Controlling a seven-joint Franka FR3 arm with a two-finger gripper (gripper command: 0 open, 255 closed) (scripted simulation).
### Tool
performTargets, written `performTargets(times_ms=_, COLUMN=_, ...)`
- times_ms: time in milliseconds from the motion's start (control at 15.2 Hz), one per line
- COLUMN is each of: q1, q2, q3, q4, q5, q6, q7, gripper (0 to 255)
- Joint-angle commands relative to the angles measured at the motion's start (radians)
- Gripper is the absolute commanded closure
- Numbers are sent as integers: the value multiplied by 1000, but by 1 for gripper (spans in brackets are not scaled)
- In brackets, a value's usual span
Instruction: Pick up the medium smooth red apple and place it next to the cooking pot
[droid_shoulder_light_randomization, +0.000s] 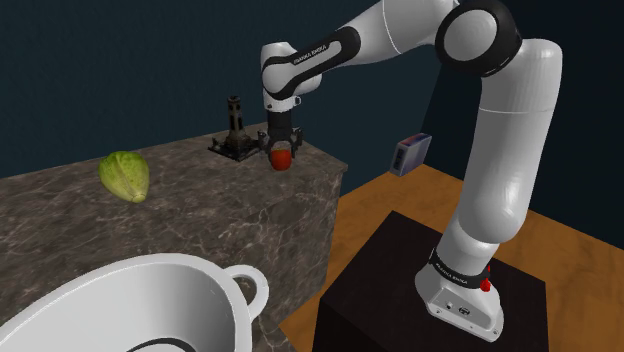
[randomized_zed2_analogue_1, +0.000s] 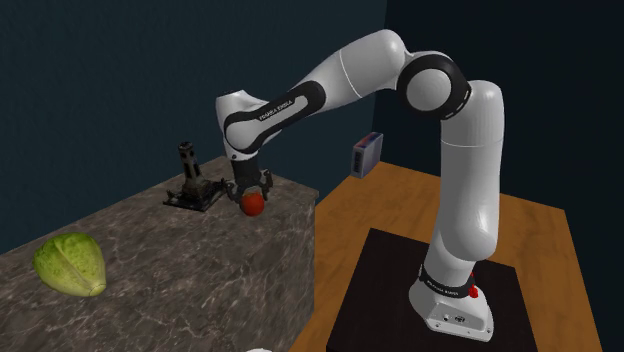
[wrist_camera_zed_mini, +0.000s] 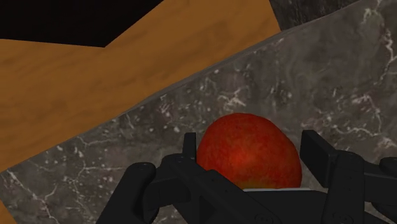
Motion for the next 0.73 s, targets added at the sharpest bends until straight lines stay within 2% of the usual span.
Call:
performTargets(times_ms=0, q1=0, q2=-12, q3=0, q4=12, q5=1, q6=-24, q7=0, gripper=255)
performTargets(times_ms=660, q1=-1, q2=-49, q3=1, q4=99, q5=5, q6=-148, q7=-1, gripper=255)
